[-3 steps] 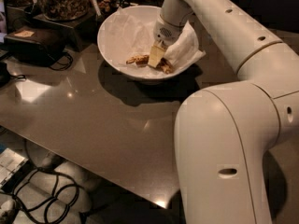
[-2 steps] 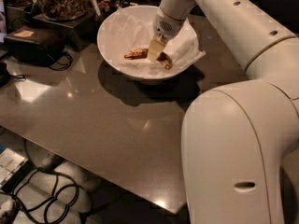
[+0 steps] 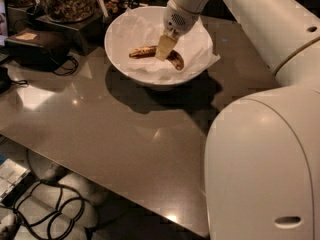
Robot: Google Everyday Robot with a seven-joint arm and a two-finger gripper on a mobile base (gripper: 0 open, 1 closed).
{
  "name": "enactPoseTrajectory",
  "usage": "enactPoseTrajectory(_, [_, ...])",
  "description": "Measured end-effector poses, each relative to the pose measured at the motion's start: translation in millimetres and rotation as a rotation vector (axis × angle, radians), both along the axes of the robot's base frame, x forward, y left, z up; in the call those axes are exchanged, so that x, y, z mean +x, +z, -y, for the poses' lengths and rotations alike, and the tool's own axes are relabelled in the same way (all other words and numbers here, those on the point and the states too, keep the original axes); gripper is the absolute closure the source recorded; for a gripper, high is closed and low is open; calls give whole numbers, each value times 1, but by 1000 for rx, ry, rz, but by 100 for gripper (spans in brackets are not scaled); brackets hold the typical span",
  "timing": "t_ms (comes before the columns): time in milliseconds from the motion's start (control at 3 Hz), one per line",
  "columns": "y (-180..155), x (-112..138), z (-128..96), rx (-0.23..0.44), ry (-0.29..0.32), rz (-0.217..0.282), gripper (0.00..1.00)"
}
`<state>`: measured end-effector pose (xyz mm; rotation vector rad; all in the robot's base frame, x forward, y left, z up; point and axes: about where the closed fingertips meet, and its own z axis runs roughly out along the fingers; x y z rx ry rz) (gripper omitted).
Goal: Pick banana from white bowl
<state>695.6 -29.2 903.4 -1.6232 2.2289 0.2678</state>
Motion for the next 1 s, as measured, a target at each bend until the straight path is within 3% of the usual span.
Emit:
enactPoseTrajectory(333, [13,-11,-1,-1,5,34,100])
enactPoseTrajectory(667, [42,-53,0,28,25,100,100])
enactPoseTrajectory(1000, [37,-54,-2,16,30,87,100])
